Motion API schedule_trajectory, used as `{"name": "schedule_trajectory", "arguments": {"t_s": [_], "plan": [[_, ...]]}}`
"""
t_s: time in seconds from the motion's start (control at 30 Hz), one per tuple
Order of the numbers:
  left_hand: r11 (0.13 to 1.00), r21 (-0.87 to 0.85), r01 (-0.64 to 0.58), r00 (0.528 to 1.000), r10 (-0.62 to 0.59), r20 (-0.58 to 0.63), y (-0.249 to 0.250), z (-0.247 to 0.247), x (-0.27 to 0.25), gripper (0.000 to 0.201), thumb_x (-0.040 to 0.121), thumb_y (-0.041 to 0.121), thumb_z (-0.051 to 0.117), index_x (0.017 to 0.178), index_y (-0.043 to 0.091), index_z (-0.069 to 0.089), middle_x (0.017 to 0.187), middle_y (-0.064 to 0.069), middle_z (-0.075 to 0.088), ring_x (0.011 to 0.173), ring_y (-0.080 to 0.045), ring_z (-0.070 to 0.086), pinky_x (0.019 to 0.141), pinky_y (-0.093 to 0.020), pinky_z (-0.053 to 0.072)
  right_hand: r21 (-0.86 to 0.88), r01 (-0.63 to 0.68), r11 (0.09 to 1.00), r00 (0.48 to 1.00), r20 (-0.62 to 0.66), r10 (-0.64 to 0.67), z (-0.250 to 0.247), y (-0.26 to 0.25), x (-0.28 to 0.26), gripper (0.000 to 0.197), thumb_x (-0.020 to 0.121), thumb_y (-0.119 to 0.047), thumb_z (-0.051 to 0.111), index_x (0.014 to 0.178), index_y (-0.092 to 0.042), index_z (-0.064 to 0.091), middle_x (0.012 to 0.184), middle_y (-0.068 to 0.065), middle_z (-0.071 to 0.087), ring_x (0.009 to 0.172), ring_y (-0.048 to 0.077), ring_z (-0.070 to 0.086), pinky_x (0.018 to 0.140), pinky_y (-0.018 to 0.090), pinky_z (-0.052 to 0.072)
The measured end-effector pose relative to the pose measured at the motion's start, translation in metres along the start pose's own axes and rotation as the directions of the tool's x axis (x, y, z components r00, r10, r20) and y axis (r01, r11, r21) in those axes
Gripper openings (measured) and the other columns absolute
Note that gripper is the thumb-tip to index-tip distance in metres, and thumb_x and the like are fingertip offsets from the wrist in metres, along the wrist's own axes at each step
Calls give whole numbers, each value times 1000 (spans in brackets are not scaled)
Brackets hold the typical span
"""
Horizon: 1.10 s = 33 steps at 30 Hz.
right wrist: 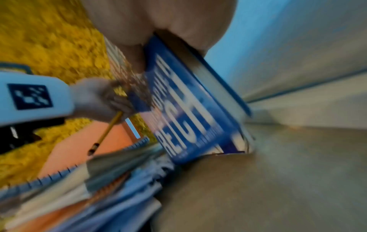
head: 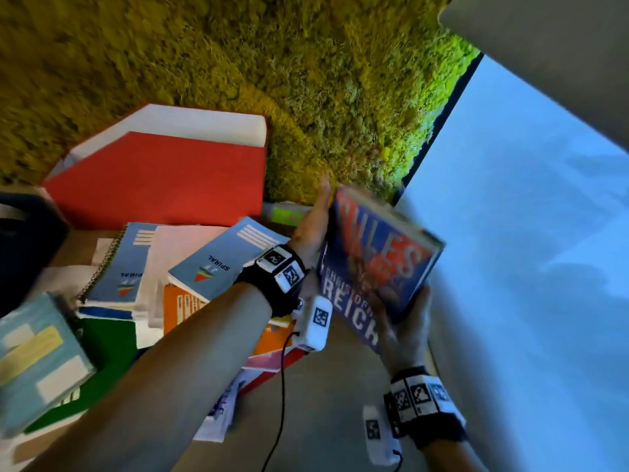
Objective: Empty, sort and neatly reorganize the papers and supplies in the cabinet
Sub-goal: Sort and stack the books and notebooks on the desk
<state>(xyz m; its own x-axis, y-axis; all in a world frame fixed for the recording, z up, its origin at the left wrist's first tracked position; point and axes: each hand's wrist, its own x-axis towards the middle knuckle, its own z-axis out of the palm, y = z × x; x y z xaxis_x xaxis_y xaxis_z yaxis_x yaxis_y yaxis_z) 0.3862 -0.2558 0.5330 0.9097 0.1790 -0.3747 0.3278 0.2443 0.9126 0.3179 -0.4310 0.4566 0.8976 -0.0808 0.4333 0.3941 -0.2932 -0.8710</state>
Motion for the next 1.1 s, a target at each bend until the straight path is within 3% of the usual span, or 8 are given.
{"name": "schedule_trajectory", "arguments": {"t_s": [0.17,0.33,0.43,0.53,0.67,0.8,1.0,1.1], "plan": [[978,206,35,994,-12,-109,-39,13,27,87,70,95,25,108,30,68,123,-8,66,113,-30,61,103,-49,45,-88,-125,988,991,34,129,0,26,-7,83,73,-56,70,133,-36,17,122,5,53,110,17,57,88,26,51],[961,273,-40,994,65,-85,-29,16,25,67,87,80,25,74,28,66,106,-9,70,101,-27,64,99,-45,47,-186,-206,961,956,171,238,-11,30,11,51,80,-3,73,117,-15,40,103,-15,57,101,-5,58,90,29,53],[909,415,-43,996,73,-58,-15,6,37,69,94,71,24,87,20,69,96,-7,67,90,-24,62,87,-39,50,-196,-191,962,973,89,211,-15,18,33,55,73,-7,81,108,-19,40,95,-17,54,89,-9,60,71,8,49],[734,677,-49,973,187,-132,-3,-23,50,51,91,55,47,88,8,68,92,-11,69,83,-27,64,62,-33,44,-202,-213,956,971,62,229,-12,-1,58,66,71,-32,81,119,-31,36,103,-7,64,87,15,65,68,29,50],[546,836,61,947,234,-222,-10,-63,60,27,85,37,63,94,12,67,105,-14,69,92,-34,66,65,-33,51,-130,-391,911,890,198,410,9,-2,113,60,77,-13,78,124,-20,41,99,9,67,65,1,63,53,18,49],[703,691,169,940,96,-328,-43,-93,72,40,100,26,49,130,1,58,131,-21,58,120,-38,56,98,-43,46,-299,-508,808,740,329,587,40,58,157,58,65,-21,85,115,-12,58,99,11,71,82,28,69,73,45,58],[400,894,202,979,-50,-198,-45,-116,74,77,79,62,67,139,19,45,138,-14,45,124,-37,49,96,-45,49,-335,-622,707,640,302,706,75,87,181,30,82,-9,71,107,-1,58,91,20,67,78,34,65,75,47,56],[351,921,170,985,-61,-159,-46,-119,77,101,63,73,72,145,25,38,144,-13,41,130,-34,44,100,-41,47,-560,-460,689,645,322,693,83,97,179,28,87,-15,67,103,6,59,94,21,64,86,33,62,75,41,51]]}}
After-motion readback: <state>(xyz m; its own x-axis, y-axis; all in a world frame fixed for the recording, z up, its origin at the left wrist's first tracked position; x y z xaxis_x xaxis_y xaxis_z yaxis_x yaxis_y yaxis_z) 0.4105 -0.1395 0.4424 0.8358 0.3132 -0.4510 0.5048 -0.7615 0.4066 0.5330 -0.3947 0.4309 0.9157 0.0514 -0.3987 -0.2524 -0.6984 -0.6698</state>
